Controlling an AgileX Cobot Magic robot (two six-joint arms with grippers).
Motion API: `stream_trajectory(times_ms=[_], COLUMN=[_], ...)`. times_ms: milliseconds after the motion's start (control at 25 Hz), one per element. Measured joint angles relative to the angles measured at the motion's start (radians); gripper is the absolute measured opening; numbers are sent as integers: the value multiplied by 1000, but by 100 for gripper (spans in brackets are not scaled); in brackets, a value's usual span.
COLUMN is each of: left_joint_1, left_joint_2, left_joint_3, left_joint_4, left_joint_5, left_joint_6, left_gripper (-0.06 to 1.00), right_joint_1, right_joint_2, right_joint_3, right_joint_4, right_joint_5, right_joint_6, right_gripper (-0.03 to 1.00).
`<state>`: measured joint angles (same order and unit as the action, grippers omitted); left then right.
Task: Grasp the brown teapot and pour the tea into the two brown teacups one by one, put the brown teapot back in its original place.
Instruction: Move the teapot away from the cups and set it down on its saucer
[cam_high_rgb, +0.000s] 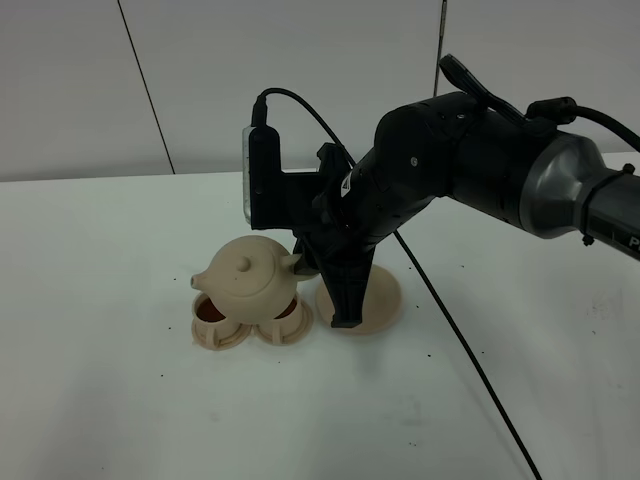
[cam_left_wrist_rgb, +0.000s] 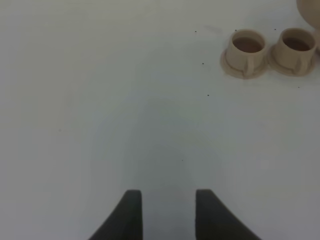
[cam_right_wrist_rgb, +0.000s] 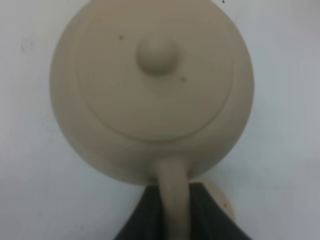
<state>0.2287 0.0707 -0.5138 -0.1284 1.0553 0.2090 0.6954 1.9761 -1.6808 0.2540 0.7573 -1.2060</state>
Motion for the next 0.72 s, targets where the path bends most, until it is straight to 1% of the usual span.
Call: stream_trajectory(times_ms=[320, 560, 720], left_joint_1=[0, 0, 0], left_joint_2=[0, 0, 0], left_joint_3=[0, 0, 0], left_joint_4=[0, 0, 0], left_joint_5=[0, 0, 0], left_joint_6=[0, 0, 0], left_gripper=[33, 33, 33], right_joint_1=[-15, -75, -118], right_joint_2=[0, 2, 9], right_joint_3=[0, 0, 0], right_joint_4=[1, 2, 13], right_joint_5=[0, 0, -5], right_joint_6=[0, -2, -27], right_gripper=[9, 9, 9])
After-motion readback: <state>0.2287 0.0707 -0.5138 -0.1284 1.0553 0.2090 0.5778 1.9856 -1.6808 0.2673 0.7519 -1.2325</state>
